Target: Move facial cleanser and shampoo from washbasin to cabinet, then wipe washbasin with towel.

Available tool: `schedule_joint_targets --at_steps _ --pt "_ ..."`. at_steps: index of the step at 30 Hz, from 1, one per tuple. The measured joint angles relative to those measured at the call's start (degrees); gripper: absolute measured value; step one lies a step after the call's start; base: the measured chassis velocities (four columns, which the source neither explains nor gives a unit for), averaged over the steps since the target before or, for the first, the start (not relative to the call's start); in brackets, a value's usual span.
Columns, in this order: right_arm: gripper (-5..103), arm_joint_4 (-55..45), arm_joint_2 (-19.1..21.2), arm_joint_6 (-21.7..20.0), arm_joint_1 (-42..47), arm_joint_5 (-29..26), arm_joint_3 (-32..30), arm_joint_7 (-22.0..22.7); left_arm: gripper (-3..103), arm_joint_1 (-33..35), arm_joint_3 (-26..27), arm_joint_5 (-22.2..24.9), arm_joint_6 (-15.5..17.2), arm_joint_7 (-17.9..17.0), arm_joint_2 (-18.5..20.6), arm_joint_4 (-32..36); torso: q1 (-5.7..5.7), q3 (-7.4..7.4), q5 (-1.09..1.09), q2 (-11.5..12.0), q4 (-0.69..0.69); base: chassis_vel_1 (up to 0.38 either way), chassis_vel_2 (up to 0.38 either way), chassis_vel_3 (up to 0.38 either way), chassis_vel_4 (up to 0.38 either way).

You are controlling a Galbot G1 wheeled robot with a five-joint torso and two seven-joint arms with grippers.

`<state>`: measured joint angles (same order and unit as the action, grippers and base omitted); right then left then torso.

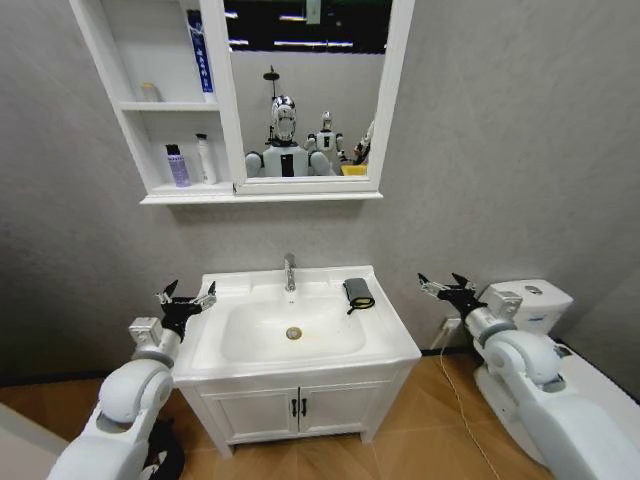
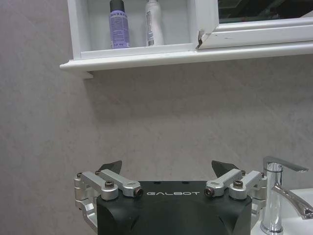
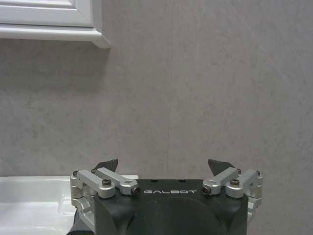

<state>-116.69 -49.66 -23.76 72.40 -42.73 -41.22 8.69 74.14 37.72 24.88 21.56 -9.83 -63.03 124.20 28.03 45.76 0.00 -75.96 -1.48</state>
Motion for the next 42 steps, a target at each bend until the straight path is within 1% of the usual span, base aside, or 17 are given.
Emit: schedule_joint_targets --at_steps 15,17,19,20,21,22,23,25,27,28,30,32,33,35,36,37,42 --pt "100 -2.07 -0.15 -0.48 1.44 1.24 1.53 -0.57 100 0.04 0.27 0.03 -0.2 -0.11 -0.04 0.34 0.05 0.01 0.0 0.01 0.02 -0.065 0.069 0.076 -0.067" --pt "100 -0.99 0.52 -1.86 -0.74 -0.48 3.32 0.06 100 0.09 0.22 0.04 -0.2 -0.08 -0.11 0.48 0.04 0.01 0.0 0.01 0.0 -0.022 0.032 0.016 -0.017" --pt "100 -0.44 0.77 -2.3 -1.65 -1.28 3.97 0.42 100 0.11 0.21 0.04 -0.21 -0.09 -0.12 0.51 0.04 0.01 -0.01 0.01 0.02 0.0 0.0 0.0 0.0" --pt "100 0.78 1.11 -3.21 -3.42 -2.66 5.26 1.3 100 0.16 0.15 0.03 -0.21 -0.09 -0.13 0.51 0.03 0.0 -0.01 0.01 -0.01 0.0 0.0 0.0 0.0" --pt "100 3.52 1.65 -4.97 -7.43 -5.04 8.01 3.23 100 0.27 0.07 0.01 -0.22 -0.12 -0.14 0.51 0.02 0.0 0.0 0.0 0.02 0.0 0.0 0.0 0.0" --pt "100 3.52 1.65 -4.97 -7.43 -5.04 8.01 3.23 100 0.27 0.07 0.01 -0.22 -0.12 -0.14 0.51 0.02 0.0 0.0 0.0 0.02 0.0 0.0 0.0 0.0" --pt "100 5.2 1.94 -6.07 -9.97 -6.44 9.77 4.32 100 0.33 0.05 -0.01 -0.22 -0.14 -0.14 0.51 0.02 0.01 0.0 0.01 0.04 0.0 0.0 0.0 0.0" --pt "100 8.76 2.1 -9.35 -16.12 -11.01 14.93 7.8 100 0.41 -0.07 -0.09 -0.22 -0.18 -0.1 0.41 0.01 0.0 -0.01 0.0 0.04 0.0 0.0 0.0 0.0" --pt "100 9.71 1.94 -10.17 -17.86 -12.48 16.69 8.97 100 0.42 -0.13 -0.1 -0.22 -0.24 -0.06 0.35 0.01 0.0 -0.01 0.0 0.03 0.0 0.0 0.0 0.0" --pt "100 11.56 1.43 -11.3 -21.27 -14.61 20.21 10.67 100 0.42 -0.23 -0.1 -0.22 -0.38 0.09 0.18 0.02 0.01 0.0 0.01 0.01 0.0 0.0 0.0 0.0" --pt "100 12.25 1.19 -11.74 -22.61 -15.25 21.55 11.14 100 0.41 -0.24 -0.09 -0.22 -0.38 0.15 0.12 0.02 0.01 0.0 0.01 0.01 0.0 0.0 0.0 0.0" --pt "100 15.63 -0.32 -13.39 -28.73 -17.19 27.04 14.34 100 0.15 -0.21 0.02 -0.19 -0.48 0.34 -0.27 0.02 0.01 0.0 0.01 0.03 0.0 0.0 0.0 0.0" --pt "100 15.63 -0.32 -13.39 -28.73 -17.19 27.04 14.34 100 0.15 -0.21 0.02 -0.19 -0.48 0.34 -0.27 0.02 0.01 0.0 0.01 0.03 0.0 0.0 0.0 0.0" --pt "100 18.89 -1.8 -15.56 -33.34 -19.28 30.95 18.65 100 -0.07 -0.07 0.16 -0.19 -0.54 0.42 -0.62 0.02 0.01 -0.02 0.01 0.04 0.0 0.0 0.0 0.0" --pt "100 18.89 -1.8 -15.56 -33.34 -19.28 30.95 18.65 100 -0.07 -0.07 0.16 -0.19 -0.54 0.42 -0.62 0.02 0.01 -0.02 0.01 0.04 0.0 0.0 0.0 0.0" --pt "100 20.81 -2.45 -17.27 -35.25 -20.92 32.71 21.04 100 -0.12 0.08 0.16 -0.19 -0.54 0.41 -0.86 0.02 0.01 -0.01 0.01 0.03 0.0 0.0 0.0 0.0" --pt "100 25.72 -3.78 -18.68 -38.24 -22.63 36.21 23.55 100 -0.16 0.49 -0.7 -0.8 -0.13 0.05 -1.78 0.02 0.01 -0.01 0.01 0.01 0.0 0.0 0.0 0.0"
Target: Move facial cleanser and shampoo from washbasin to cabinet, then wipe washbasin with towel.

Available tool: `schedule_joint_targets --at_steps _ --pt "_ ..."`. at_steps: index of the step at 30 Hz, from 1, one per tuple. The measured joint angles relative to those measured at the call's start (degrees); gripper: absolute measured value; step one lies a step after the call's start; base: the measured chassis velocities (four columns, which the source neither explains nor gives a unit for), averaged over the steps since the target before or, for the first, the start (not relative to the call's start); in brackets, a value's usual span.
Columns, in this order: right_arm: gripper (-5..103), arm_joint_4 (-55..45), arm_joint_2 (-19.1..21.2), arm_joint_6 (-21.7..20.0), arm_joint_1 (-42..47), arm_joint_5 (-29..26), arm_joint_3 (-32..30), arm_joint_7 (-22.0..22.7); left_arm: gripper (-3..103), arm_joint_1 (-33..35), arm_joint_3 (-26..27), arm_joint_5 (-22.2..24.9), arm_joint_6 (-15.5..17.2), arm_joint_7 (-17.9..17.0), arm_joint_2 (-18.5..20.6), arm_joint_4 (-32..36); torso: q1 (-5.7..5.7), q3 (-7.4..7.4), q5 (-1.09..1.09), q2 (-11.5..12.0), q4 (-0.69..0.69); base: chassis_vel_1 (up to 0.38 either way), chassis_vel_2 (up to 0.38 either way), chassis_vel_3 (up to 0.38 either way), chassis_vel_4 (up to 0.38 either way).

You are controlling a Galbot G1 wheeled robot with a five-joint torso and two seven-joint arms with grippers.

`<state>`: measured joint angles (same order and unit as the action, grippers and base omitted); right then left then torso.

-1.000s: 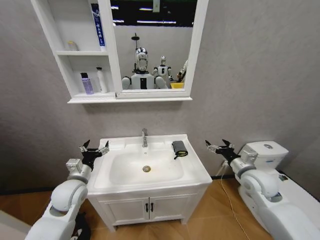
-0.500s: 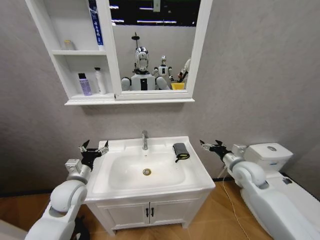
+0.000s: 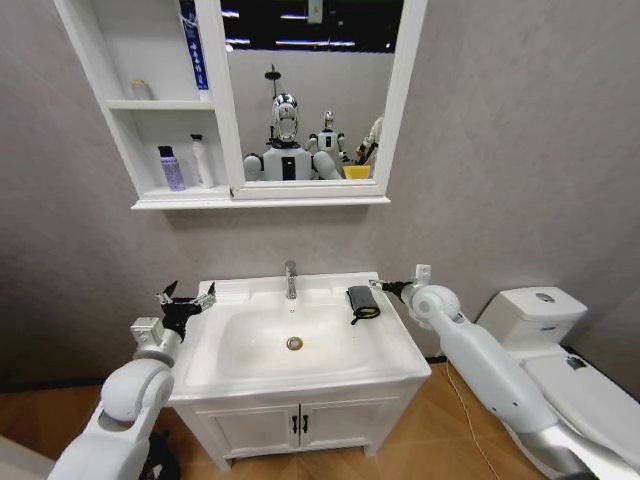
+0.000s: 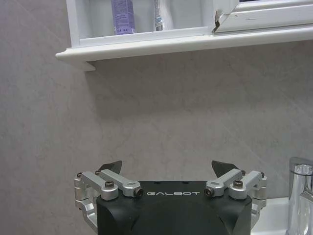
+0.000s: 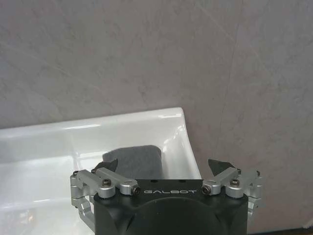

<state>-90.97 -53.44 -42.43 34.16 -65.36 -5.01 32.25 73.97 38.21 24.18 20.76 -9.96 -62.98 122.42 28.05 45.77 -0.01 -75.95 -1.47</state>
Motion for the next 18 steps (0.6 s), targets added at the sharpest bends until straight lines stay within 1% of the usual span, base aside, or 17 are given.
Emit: schedule_joint_targets --at_steps 4,11,13,18 --pt "100 2.99 -0.84 -0.03 -1.01 0.6 1.45 0.12 100 -0.08 0.13 -0.06 -0.15 0.17 -0.1 -0.27 0.0 0.0 0.01 0.0 0.0 0.0 0.0 0.0 0.0" --pt "100 7.32 -2.3 -0.04 -2.55 2.64 3.31 -2.23 100 -0.56 0.51 0.03 -0.43 0.34 -0.09 -0.83 0.0 0.0 0.01 0.0 0.0 0.0 0.0 0.0 0.0" --pt "100 8.45 -2.63 0.13 -3.5 3.08 4.74 -3.52 100 -0.46 1.38 0.11 -0.62 1.13 -0.19 -0.98 0.0 0.0 0.01 0.0 0.0 0.0 0.0 0.0 0.0" --pt "100 9.55 -3.4 0.52 -4.78 3.84 6.8 -4.06 100 -0.09 2.83 0.2 -1.2 2.34 -0.72 -1.37 0.0 0.0 0.01 0.0 0.0 0.0 0.0 0.0 0.0"
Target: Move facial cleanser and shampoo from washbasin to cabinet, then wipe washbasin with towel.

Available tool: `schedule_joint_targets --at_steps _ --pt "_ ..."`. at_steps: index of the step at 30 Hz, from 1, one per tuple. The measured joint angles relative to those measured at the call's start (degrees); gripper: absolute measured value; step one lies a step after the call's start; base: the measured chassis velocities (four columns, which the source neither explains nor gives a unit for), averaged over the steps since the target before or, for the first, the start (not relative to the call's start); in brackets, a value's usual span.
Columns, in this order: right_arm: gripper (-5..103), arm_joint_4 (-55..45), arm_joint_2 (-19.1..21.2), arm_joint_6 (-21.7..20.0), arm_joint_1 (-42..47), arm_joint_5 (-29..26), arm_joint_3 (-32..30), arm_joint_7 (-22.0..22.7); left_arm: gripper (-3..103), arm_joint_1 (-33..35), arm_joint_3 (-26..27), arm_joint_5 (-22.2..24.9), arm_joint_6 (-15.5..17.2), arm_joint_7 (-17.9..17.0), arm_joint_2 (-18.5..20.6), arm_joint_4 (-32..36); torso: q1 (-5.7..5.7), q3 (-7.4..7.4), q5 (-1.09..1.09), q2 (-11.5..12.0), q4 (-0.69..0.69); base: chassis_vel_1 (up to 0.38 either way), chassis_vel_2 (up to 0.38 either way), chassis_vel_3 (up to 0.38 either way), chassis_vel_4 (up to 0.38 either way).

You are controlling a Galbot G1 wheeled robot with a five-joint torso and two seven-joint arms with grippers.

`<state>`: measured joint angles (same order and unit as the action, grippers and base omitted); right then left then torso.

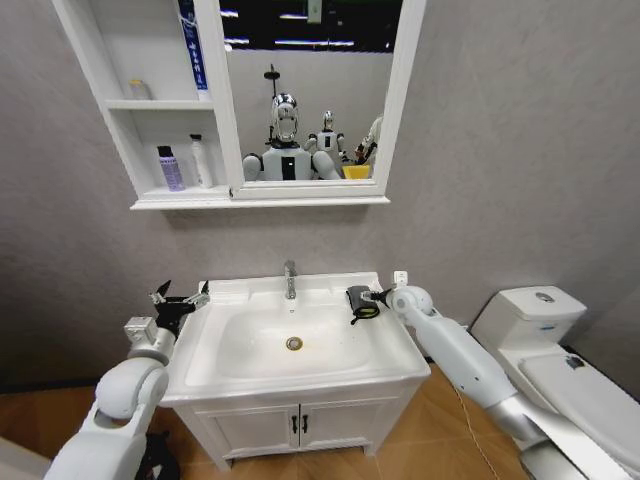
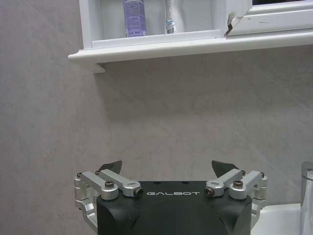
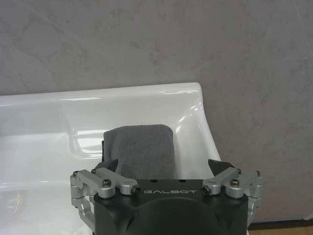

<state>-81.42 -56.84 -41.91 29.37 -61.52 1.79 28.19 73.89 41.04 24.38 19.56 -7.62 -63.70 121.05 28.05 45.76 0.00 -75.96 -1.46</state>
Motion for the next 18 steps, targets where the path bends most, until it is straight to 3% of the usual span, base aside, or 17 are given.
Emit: schedule_joint_targets --at_steps 18 --pt "100 5.13 -2.89 0.58 -2.45 1.9 2.6 -0.96 100 -0.55 2.26 0.77 -0.97 1.26 0.17 -1.1 0.0 0.0 0.0 0.0 0.0 0.0 0.0 0.0 0.0"
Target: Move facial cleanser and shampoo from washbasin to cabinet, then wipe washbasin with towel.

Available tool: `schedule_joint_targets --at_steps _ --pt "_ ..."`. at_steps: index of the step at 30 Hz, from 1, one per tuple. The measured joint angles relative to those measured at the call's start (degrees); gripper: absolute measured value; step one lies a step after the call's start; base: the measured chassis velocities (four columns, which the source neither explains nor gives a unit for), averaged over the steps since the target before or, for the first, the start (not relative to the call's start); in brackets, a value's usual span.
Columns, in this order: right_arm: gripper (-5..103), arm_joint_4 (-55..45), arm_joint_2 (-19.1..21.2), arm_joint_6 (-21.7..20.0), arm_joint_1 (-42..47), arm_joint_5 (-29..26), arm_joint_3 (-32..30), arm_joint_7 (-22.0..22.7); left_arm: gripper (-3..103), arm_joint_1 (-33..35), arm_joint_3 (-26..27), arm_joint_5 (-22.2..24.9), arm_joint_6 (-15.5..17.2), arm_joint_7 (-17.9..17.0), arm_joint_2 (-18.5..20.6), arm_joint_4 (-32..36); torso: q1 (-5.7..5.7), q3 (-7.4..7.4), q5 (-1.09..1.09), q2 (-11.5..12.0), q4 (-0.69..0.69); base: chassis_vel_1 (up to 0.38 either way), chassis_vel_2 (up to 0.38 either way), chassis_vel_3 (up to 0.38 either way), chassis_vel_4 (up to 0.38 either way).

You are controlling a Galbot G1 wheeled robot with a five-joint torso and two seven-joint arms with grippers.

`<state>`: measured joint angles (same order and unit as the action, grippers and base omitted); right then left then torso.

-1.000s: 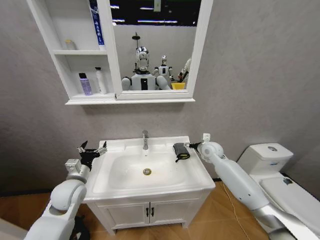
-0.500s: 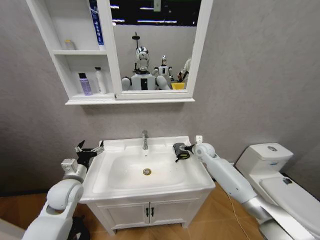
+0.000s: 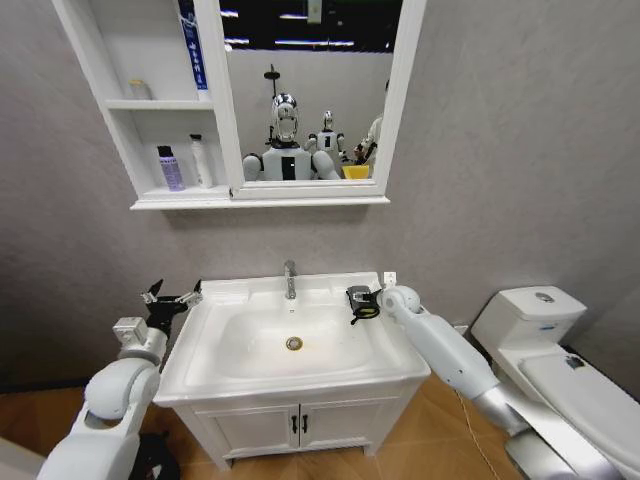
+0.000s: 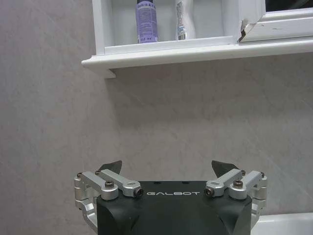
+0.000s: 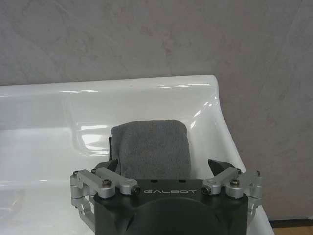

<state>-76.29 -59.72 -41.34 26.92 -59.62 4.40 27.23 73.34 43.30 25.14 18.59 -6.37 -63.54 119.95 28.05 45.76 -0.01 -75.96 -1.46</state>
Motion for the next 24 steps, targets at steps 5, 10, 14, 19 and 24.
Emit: schedule_joint_targets --at_steps 5,10,14,19,24 --pt "100 0.47 -0.3 0.02 -0.03 0.6 0.58 -0.09 100 -0.69 0.03 0.42 -0.52 -0.29 0.16 -0.23 0.0 0.0 0.01 0.0 0.0 0.0 0.0 0.0 0.0" --pt "95 1.12 -0.54 0.22 -0.19 0.76 0.92 -0.18 100 -1.11 0.0 0.63 -0.92 -0.68 0.19 -0.45 0.0 0.0 0.01 0.0 0.0 0.0 0.0 0.0 0.0" --pt "84 1.23 -0.5 0.49 -0.27 0.73 1.28 -0.2 100 -1.24 0.1 0.94 -0.99 -0.72 0.34 -0.51 0.0 0.0 0.01 0.0 0.0 0.0 0.0 0.0 0.0" --pt "62 1.25 -0.48 0.68 -0.27 0.64 1.48 -0.13 100 -2.09 0.4 1.31 -1.08 -0.76 0.7 -0.85 0.0 0.0 0.0 0.0 0.0 0.0 0.0 0.0 0.0" --pt "46 1.14 -0.29 0.81 -0.2 0.55 1.52 0.06 100 -1.91 0.73 1.48 -1.08 -0.76 0.75 -0.77 0.0 0.0 0.0 0.0 0.0 0.0 0.0 0.0 0.0"
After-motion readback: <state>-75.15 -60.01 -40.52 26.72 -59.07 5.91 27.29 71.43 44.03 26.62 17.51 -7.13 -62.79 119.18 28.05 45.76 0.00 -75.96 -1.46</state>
